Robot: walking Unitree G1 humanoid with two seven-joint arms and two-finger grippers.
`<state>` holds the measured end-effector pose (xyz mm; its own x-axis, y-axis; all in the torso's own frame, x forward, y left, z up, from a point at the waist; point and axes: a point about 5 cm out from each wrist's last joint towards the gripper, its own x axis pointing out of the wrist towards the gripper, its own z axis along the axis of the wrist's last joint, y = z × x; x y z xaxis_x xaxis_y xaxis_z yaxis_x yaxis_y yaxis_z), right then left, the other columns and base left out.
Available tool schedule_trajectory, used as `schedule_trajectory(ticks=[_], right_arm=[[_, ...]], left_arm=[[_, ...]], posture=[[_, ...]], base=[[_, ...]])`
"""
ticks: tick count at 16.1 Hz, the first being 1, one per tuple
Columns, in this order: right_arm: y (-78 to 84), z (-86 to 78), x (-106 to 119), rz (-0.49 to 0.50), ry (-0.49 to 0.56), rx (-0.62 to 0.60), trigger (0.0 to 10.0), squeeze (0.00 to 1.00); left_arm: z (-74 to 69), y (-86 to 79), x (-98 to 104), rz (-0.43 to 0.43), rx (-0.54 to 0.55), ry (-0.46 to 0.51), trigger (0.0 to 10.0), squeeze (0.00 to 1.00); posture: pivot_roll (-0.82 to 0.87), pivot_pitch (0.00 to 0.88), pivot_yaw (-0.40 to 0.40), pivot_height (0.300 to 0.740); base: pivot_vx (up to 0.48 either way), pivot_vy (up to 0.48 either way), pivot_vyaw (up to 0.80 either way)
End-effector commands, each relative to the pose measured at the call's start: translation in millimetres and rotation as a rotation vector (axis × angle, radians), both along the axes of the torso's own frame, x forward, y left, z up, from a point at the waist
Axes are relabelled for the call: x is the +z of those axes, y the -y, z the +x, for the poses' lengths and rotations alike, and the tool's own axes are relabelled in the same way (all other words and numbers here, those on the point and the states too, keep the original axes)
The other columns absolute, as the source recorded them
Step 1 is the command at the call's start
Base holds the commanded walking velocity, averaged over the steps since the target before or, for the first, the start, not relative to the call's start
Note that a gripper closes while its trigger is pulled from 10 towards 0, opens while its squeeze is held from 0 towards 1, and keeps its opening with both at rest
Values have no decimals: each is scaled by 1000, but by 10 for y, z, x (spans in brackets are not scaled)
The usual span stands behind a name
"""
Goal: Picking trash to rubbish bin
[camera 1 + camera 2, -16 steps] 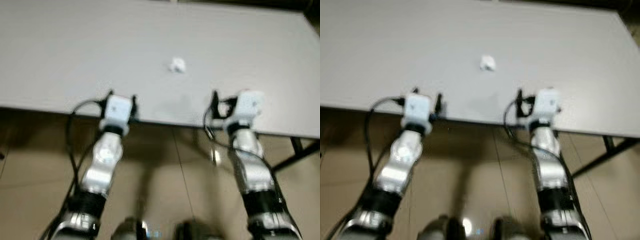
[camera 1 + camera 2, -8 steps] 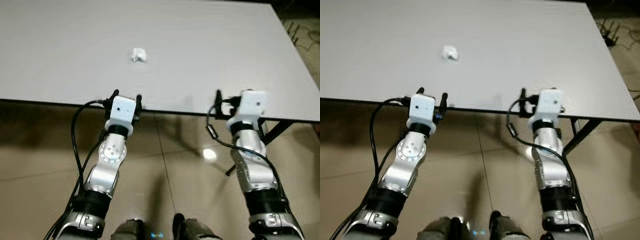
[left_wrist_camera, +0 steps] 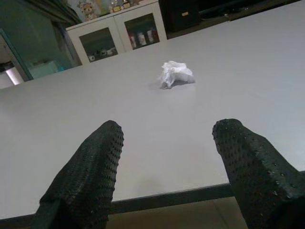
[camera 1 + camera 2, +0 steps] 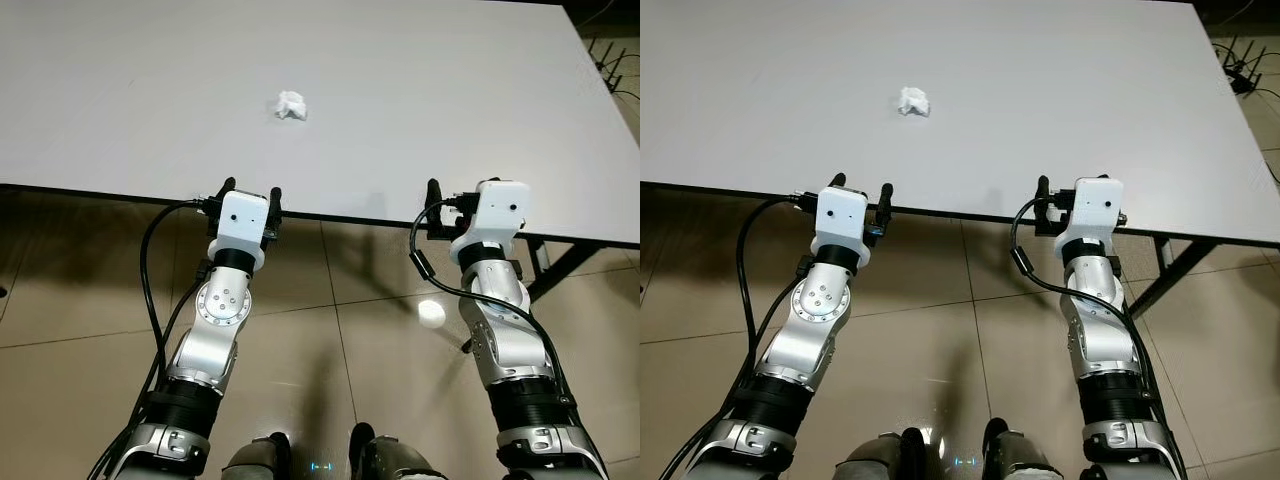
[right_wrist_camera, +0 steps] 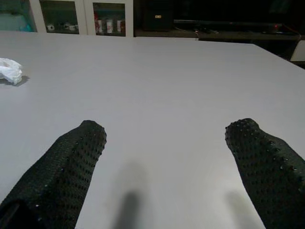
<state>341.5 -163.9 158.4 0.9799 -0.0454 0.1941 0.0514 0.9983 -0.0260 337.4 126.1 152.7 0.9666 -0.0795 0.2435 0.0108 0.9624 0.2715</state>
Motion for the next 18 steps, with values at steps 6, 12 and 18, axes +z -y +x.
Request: schedule_trajectory(ticks=[6,12,18], right_arm=[[4,-7,-25,1,-17,5,10000,0],[-4,-7,-28,3,-18,7,10000,0],[-12,-14,-35,6,-19,8,10000,0]], left_arm=[[-7,-27,-18,6,7,-8,10000,0],[-2,-30,-22,12,6,-12,10000,0],[-9,11,-37,16,-17,-19,10000,0]], posture=[[-16,219,20,740],[-18,218,21,740],[-18,221,23,740]], base=[[396,0,0],[410,0,0],[371,0,0]])
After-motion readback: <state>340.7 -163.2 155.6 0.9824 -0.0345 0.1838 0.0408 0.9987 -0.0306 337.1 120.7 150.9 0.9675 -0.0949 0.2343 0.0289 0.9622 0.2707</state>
